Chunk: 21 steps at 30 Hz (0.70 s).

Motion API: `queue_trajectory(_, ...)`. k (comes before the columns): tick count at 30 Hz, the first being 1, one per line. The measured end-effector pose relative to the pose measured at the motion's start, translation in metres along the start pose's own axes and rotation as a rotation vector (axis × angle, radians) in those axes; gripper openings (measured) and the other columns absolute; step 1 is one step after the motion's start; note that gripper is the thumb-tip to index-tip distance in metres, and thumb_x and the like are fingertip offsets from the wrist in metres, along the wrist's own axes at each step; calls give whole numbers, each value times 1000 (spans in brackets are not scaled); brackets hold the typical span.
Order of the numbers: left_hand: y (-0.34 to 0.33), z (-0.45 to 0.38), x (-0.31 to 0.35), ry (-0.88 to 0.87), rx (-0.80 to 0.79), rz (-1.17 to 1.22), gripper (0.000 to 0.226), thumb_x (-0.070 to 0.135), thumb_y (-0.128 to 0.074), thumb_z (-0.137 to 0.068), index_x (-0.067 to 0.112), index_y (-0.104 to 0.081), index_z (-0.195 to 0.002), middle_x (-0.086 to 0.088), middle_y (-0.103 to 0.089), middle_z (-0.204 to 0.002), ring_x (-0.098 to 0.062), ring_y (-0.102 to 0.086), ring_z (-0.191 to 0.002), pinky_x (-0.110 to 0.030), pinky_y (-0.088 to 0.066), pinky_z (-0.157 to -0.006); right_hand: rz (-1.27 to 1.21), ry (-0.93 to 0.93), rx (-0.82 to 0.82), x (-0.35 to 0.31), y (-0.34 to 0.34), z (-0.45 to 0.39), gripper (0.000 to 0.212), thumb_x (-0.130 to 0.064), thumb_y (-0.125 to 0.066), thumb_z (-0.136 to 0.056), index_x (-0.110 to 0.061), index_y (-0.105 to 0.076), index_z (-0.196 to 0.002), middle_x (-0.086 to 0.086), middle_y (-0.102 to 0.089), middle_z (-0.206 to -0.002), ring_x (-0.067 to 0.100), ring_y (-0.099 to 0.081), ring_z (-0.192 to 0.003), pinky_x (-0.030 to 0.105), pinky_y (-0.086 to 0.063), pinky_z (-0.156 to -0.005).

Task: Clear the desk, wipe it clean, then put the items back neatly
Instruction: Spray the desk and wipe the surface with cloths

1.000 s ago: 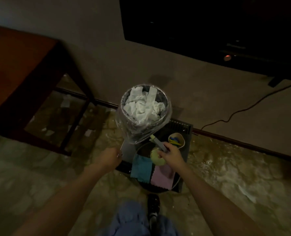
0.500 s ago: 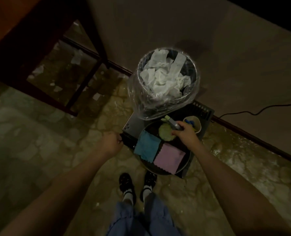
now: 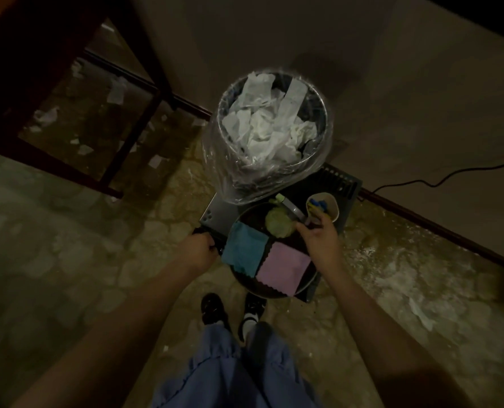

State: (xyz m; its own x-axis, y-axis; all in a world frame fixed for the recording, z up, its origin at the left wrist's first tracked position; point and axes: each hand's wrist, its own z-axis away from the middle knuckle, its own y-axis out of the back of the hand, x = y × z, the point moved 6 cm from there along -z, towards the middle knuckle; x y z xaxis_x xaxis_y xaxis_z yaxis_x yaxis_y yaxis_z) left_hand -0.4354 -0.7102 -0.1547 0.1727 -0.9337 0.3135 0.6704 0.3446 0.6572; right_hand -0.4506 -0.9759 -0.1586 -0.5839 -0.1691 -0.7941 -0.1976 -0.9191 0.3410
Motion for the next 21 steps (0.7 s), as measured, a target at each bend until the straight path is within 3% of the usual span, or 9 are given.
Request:
queue_trajectory(2,-1,-3,5,-17,14,-33,22,15,-49,-93,3,-63,-105,-15,-65,-102,-25,-58,-86,-28,-41,-69,123,10,56,15,3,20,42,-16,-66,-88,-6,-51,-126,9,-60,-112,21,-60,-93,21,-47,-72)
queue_trajectory(4,-2,-8,9,-23,28,-39,22,13,-48,-92,0,-63,-101,-17,-65,-98,-25,-56,-79,-32,-45,-69,297,40,-98,30,-13,33,40,-17,-66,-88,-8,-53,-124,7,-58,-113,19,-57,-92,23,-43,-75)
queue_trajectory(6,-6,-14,9,-30,40,-22,22,12,-49,-91,-1,-64,-100,-17,-65,-97,-26,-58,-79,-35,-47,-70,432,99,-245,42,-35,34,44,-20,-66,-88,-7,-52,-128,9,-56,-120,19,-55,-99,21,-41,-81)
queue_trajectory(13,-42,-43,-17,-22,-8,-1,24,16,-49,-92,2,-63,-107,-14,-65,-99,-25,-60,-83,-32,-47,-68,687,165,-497,70,-109,4,55,-29,-59,-93,-7,-41,-140,11,-47,-140,23,-43,-127,29,-33,-106)
queue_trajectory(21,-90,-85,-40,46,-51,78,39,28,-49,-96,5,-46,-127,-17,-52,-125,-30,-55,-108,-39,-47,-86,857,199,-444,107,-144,-30,70,-37,-65,-86,-9,-34,-142,11,-42,-142,25,-35,-130,35,-31,-107)
